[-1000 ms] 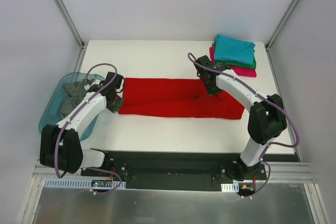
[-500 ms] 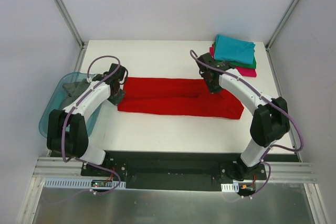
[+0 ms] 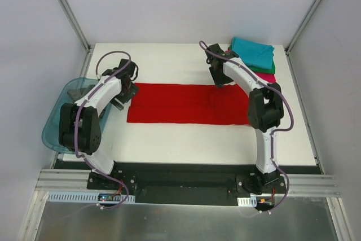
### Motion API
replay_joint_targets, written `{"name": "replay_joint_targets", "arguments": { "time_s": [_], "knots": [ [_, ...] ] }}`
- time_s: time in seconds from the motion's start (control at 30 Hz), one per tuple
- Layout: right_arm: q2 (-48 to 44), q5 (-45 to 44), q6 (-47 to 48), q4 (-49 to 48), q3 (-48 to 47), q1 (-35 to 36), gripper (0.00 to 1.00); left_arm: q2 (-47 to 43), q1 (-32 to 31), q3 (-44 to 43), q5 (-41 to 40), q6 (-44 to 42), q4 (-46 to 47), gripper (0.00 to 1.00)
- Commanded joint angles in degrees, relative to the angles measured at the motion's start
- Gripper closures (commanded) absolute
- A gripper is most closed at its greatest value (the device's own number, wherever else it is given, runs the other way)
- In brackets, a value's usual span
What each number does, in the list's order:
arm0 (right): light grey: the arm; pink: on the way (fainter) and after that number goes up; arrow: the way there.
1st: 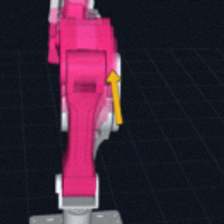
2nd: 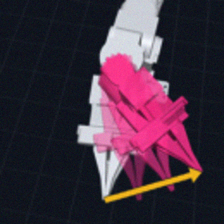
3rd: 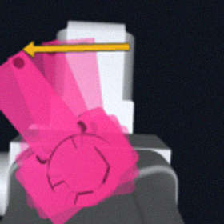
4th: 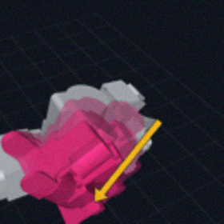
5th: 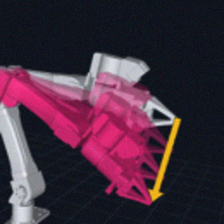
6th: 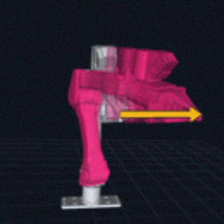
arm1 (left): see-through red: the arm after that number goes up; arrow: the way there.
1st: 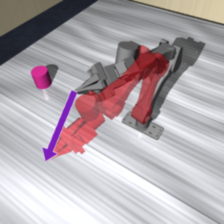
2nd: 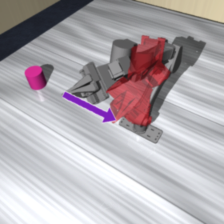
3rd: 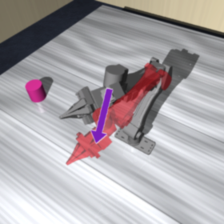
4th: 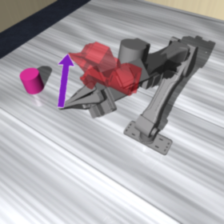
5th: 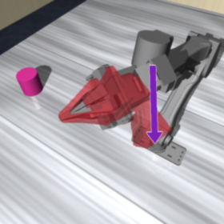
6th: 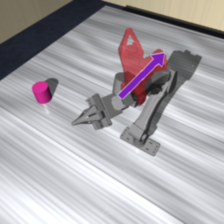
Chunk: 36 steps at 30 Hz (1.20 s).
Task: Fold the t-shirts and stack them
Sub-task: Fold the other side of the tshirt into a rectangle, then rotate the tshirt 90 degrees
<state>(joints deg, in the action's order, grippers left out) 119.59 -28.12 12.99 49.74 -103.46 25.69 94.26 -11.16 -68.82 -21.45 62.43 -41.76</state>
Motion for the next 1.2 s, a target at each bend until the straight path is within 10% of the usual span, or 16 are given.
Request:
{"name": "replay_joint_targets", "arguments": {
  "time_s": [0.0, 0.17, 0.4, 0.67, 1.17],
  "knots": [
    [1.79, -6.33, -4.71, 1.4, -9.82, -1.35, 0.31, -3.28, -1.58, -5.27, 0.44, -2.75, -1.05, 0.18],
    [-9.61, -1.52, -10.0, -2.7, 4.19, -1.44, 0.04, -5.84, -4.66, -5.98, 1.93, -6.87, 0.7, 0.01],
    [-26.06, 22.04, -19.49, -16.31, 31.62, -1.35, 0.04, 4.42, -5.19, -12.47, 21.35, -20.76, 8.62, 0.01],
    [-21.96, 23.54, -24.33, -23.63, 37.72, -2.93, 0.04, 19.38, -5.37, -19.34, 24.62, -19.11, 8.8, 0.01],
    [-1.84, 48.05, -16.34, -26.71, 19.12, -2.05, 0.04, -11.35, -5.98, 28.1, 25.05, -10.86, 8.54, 0.01]
  ]
}}
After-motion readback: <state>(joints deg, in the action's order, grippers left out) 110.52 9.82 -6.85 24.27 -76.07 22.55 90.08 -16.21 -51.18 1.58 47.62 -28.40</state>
